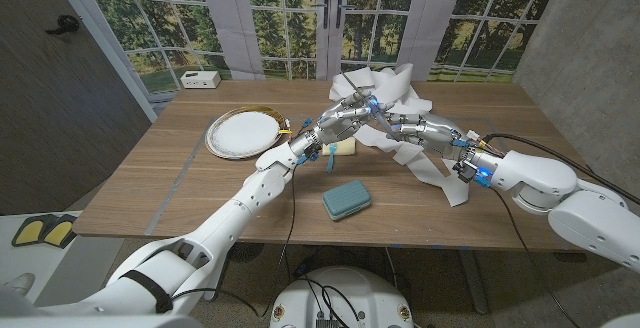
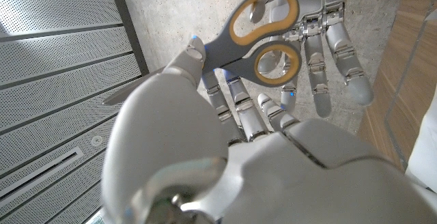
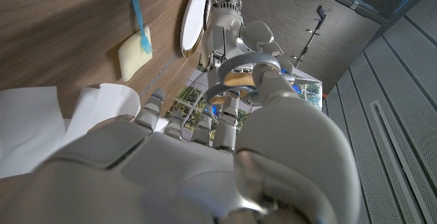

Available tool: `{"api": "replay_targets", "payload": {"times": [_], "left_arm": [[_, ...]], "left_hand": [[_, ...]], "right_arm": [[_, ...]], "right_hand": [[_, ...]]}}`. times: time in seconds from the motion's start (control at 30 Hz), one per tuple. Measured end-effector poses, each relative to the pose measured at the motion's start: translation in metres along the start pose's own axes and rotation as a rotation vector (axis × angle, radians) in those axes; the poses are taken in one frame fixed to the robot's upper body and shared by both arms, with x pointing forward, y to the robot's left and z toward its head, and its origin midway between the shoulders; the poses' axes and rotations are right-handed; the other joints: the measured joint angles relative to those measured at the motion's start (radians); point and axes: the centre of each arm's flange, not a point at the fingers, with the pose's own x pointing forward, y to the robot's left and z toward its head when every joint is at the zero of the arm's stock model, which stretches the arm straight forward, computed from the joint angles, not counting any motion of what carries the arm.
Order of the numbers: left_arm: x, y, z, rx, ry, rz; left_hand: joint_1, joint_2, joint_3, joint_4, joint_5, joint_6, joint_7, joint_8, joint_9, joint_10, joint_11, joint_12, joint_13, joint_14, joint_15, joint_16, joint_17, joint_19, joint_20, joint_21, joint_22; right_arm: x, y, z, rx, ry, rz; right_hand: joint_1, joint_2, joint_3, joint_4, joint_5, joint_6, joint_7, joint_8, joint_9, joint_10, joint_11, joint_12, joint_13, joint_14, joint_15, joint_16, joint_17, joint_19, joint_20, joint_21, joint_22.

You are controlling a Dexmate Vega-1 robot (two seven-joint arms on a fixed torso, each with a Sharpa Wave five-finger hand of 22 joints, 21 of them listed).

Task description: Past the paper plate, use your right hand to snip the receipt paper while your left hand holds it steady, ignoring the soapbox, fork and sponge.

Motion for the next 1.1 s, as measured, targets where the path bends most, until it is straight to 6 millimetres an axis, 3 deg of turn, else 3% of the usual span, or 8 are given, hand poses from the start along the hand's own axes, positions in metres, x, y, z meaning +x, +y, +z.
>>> {"api": "replay_targets", "payload": {"times": [0.17, 0.33, 0.57, 0.7, 1.1], "left_arm": [[0.0011, -0.0015, 0.0008, 0.008, -0.004, -0.006], [0.0015, -0.003, 0.0017, 0.019, -0.009, -0.009], [0.0022, -0.005, 0.0019, 0.03, -0.018, -0.014], [0.0027, -0.0061, 0.0021, 0.033, -0.021, -0.022], [0.0055, -0.0062, 0.0027, 0.04, -0.019, -0.039]], "left_hand": [[0.003, -0.003, 0.001, 0.001, -0.006, 0.006, -0.005, 0.007, 0.0, 0.0, -0.001, -0.002, 0.001, 0.0, 0.0, 0.0, 0.0, 0.0, 0.0, 0.0, 0.0], [0.004, -0.004, 0.001, 0.001, -0.008, 0.018, -0.007, 0.011, 0.001, 0.011, -0.011, -0.01, 0.002, 0.0, 0.0, 0.0, 0.004, 0.0, 0.0, 0.0, 0.0], [0.004, -0.004, 0.001, 0.001, -0.01, 0.031, -0.009, 0.015, 0.001, 0.018, -0.018, -0.015, 0.002, 0.0, 0.0, 0.004, 0.009, 0.0, 0.0, 0.0, 0.0], [0.004, -0.004, 0.001, 0.001, -0.019, 0.031, -0.009, 0.019, 0.001, 0.022, -0.023, -0.018, 0.002, 0.0, 0.0, 0.004, 0.009, 0.0, 0.0, 0.0, 0.0], [0.009, -0.009, 0.001, 0.001, -0.025, 0.034, -0.013, 0.022, 0.005, 0.025, -0.029, -0.019, 0.007, 0.0, 0.0, 0.012, 0.014, -0.005, -0.006, 0.0, 0.0]], "right_arm": [[0.0007, 0.0012, 0.0013, -0.019, 0.0, -0.003], [0.0012, 0.0024, 0.003, -0.037, 0.002, -0.006], [0.0015, 0.0037, 0.005, -0.057, 0.01, -0.011], [0.0014, 0.0037, 0.0052, -0.065, 0.017, -0.012], [0.0012, 0.0034, 0.0072, -0.103, 0.036, 0.001]], "right_hand": [[0.003, -0.018, -0.016, 0.006, -0.068, -0.014, 0.007, 0.0, 0.005, -0.002, 0.035, 0.0, 0.0, 0.0, 0.0, 0.0, 0.0, 0.012, 0.002, 0.0, 0.0], [-0.003, -0.026, -0.023, 0.007, -0.097, -0.034, 0.002, 0.0, 0.01, -0.003, 0.049, 0.0, 0.002, 0.0, 0.0, 0.0, 0.0, 0.012, 0.002, 0.0, 0.0], [0.001, -0.032, -0.029, 0.009, -0.129, -0.057, 0.0, -0.004, 0.022, -0.003, 0.049, 0.0, 0.002, 0.004, -0.004, 0.008, 0.0, 0.025, 0.0, 0.0, 0.0], [0.006, -0.036, -0.029, 0.009, -0.144, -0.044, 0.005, 0.01, 0.027, 0.001, 0.045, 0.007, 0.002, 0.006, -0.005, 0.008, 0.0, 0.028, -0.004, 0.0, 0.0], [0.03, -0.023, -0.026, 0.004, -0.159, -0.046, 0.003, 0.01, 0.032, 0.007, 0.05, 0.007, 0.002, 0.011, -0.01, 0.008, 0.0, 0.028, -0.004, 0.0, 0.0]]}}
